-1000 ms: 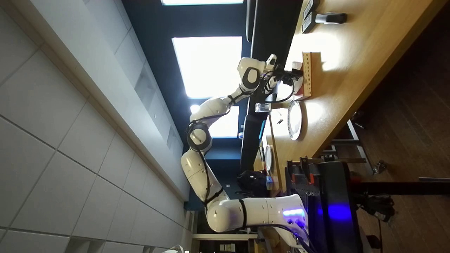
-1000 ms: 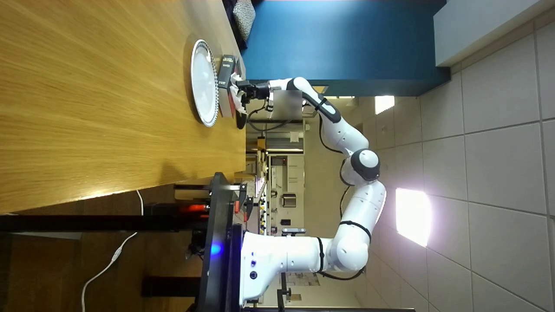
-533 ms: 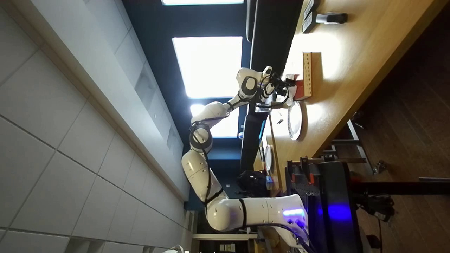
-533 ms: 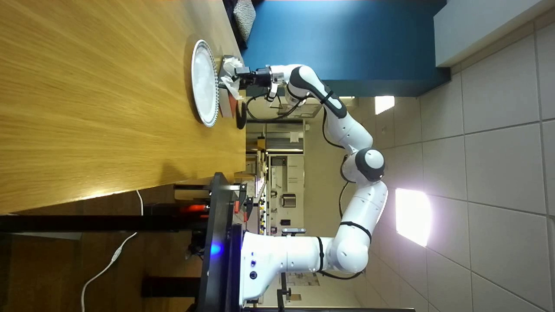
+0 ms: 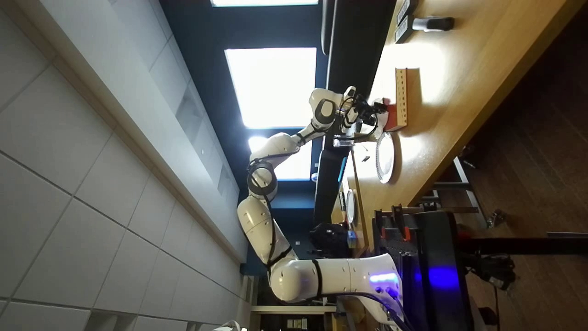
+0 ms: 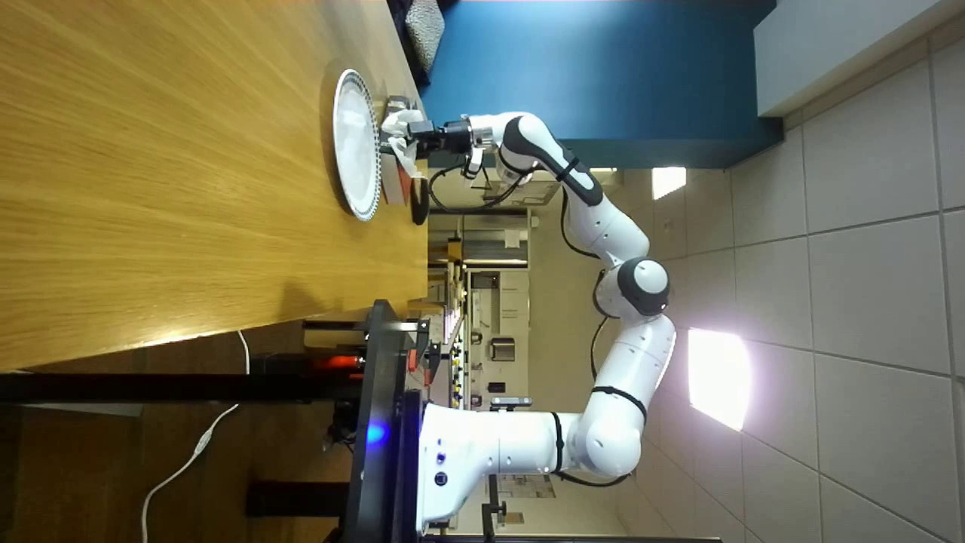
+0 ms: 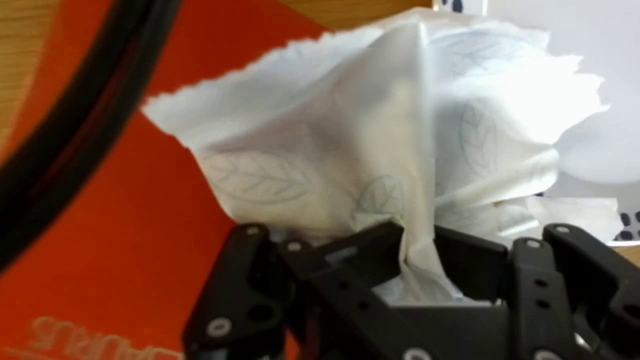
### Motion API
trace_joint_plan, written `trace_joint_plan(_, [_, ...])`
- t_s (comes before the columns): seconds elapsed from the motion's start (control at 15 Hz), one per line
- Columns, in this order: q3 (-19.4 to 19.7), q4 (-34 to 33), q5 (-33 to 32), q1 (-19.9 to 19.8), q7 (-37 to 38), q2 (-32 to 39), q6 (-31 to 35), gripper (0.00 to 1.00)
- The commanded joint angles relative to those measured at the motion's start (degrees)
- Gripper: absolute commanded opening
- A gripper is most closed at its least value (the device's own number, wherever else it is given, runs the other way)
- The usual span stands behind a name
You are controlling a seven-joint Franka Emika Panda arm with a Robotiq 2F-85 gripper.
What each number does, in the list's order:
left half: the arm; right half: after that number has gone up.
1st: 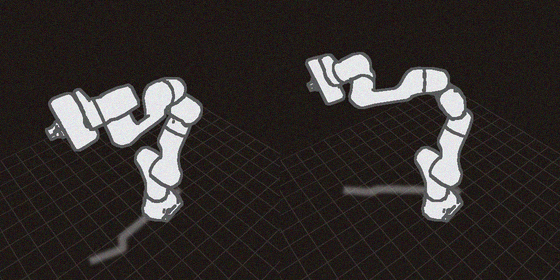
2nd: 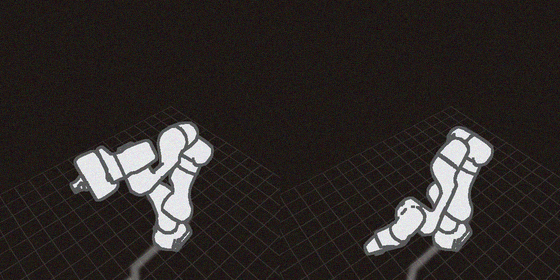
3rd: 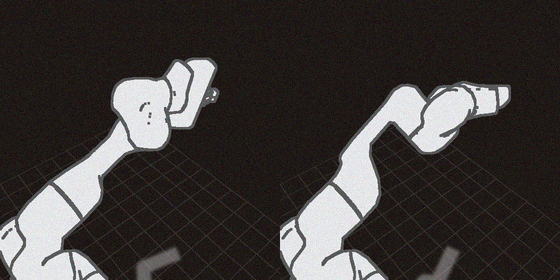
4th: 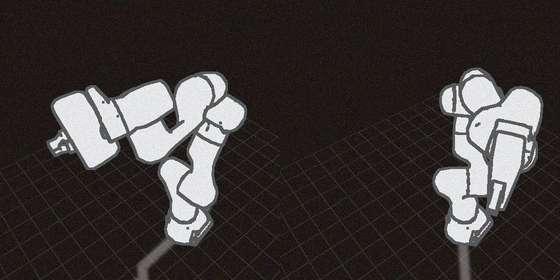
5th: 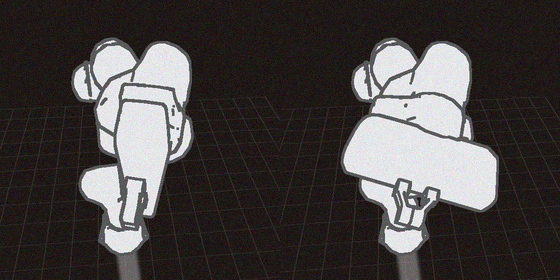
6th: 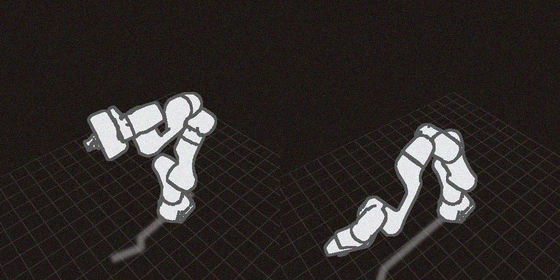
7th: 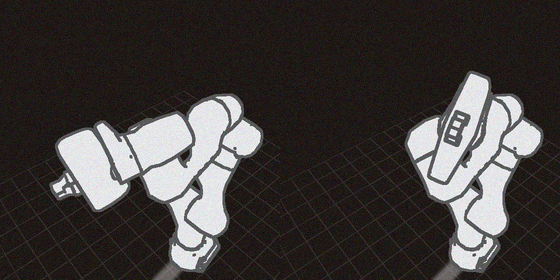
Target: Use the tissue to wipe the cover of the book
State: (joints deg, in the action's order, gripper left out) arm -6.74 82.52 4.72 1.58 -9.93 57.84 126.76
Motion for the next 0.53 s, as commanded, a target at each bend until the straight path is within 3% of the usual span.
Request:
trace_joint_plan(0.0, [1.96, -2.25, 0.25, -2.86, 0.99, -0.3, -2.8, 0.0])
trace_joint_plan(0.47, [4.07, -5.73, -0.31, -6.1, 1.25, 1.31, -4.51, 0.0])
